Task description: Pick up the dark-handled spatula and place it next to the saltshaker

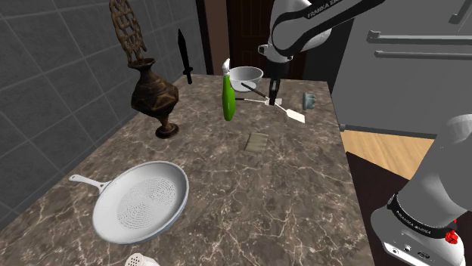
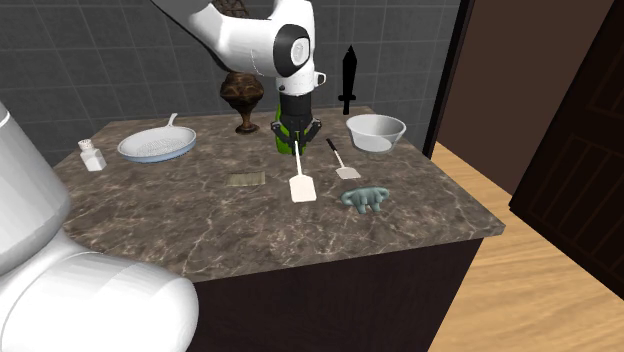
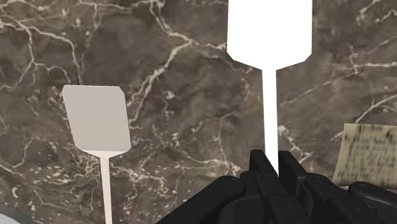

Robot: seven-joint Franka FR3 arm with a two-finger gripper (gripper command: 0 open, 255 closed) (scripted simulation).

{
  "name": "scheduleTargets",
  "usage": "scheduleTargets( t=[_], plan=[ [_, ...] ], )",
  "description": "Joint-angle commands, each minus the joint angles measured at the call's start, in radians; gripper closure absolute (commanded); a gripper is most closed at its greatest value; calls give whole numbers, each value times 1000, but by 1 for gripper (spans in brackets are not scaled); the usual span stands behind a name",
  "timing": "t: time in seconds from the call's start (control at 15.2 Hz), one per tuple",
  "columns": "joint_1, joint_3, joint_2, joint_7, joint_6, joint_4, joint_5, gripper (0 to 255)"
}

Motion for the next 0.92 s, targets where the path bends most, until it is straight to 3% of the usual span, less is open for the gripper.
scheduleTargets(
  t=[0.0,0.86],
  plan=[
    [0,1,-10,3,-28,18,-3,255],
    [1,5,-58,17,-202,145,-15,255]
  ],
)
